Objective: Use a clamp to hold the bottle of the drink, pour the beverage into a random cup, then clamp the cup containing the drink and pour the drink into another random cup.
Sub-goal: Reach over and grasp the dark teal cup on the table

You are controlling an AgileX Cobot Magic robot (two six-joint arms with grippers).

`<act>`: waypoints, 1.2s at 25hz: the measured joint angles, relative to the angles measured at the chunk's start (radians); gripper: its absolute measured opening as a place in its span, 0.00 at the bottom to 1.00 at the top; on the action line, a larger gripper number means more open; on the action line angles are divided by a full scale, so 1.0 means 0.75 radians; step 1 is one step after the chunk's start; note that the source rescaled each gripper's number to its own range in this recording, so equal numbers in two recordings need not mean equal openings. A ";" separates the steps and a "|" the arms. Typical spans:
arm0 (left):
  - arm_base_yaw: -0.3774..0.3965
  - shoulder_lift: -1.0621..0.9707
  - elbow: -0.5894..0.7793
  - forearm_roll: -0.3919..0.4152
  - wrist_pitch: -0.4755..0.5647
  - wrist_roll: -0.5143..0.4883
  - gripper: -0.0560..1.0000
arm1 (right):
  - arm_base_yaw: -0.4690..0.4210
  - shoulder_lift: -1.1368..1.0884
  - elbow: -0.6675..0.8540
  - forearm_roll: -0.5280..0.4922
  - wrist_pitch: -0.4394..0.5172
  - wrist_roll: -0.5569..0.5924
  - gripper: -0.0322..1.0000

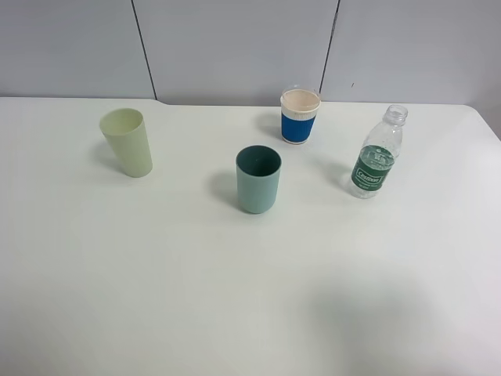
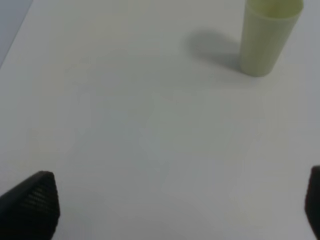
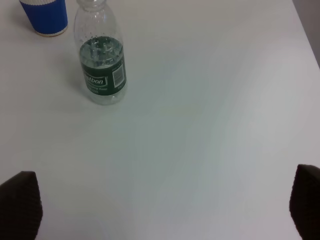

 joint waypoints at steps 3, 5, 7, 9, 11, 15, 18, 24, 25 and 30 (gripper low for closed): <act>0.000 0.000 0.000 0.000 0.000 0.000 1.00 | 0.000 0.000 0.000 0.000 0.000 0.000 0.99; 0.000 0.000 0.000 0.000 0.000 0.000 1.00 | 0.000 0.000 0.000 0.000 0.000 0.000 0.99; 0.000 0.000 0.000 0.000 0.000 0.000 1.00 | 0.000 0.000 0.000 0.000 0.000 0.000 0.99; 0.000 0.000 0.000 0.000 0.000 0.000 1.00 | 0.000 0.000 0.000 0.000 0.000 0.000 0.99; 0.000 0.000 0.000 0.000 0.000 0.000 1.00 | 0.000 0.000 0.000 0.000 0.000 0.000 0.99; 0.000 0.000 0.000 0.000 0.000 0.000 1.00 | 0.000 0.000 0.000 0.000 0.000 0.000 0.99; 0.000 0.000 0.000 0.001 0.000 0.000 1.00 | 0.000 0.000 0.000 0.000 0.000 0.000 0.99; 0.000 0.000 0.000 0.004 0.000 0.000 1.00 | 0.000 0.000 0.000 0.000 0.000 0.000 0.99; 0.000 0.000 0.000 0.004 0.000 0.000 1.00 | 0.000 0.000 0.000 0.000 0.000 0.000 0.99; 0.000 0.000 0.000 0.020 0.000 -0.013 1.00 | 0.000 0.000 0.000 0.000 0.000 0.000 0.99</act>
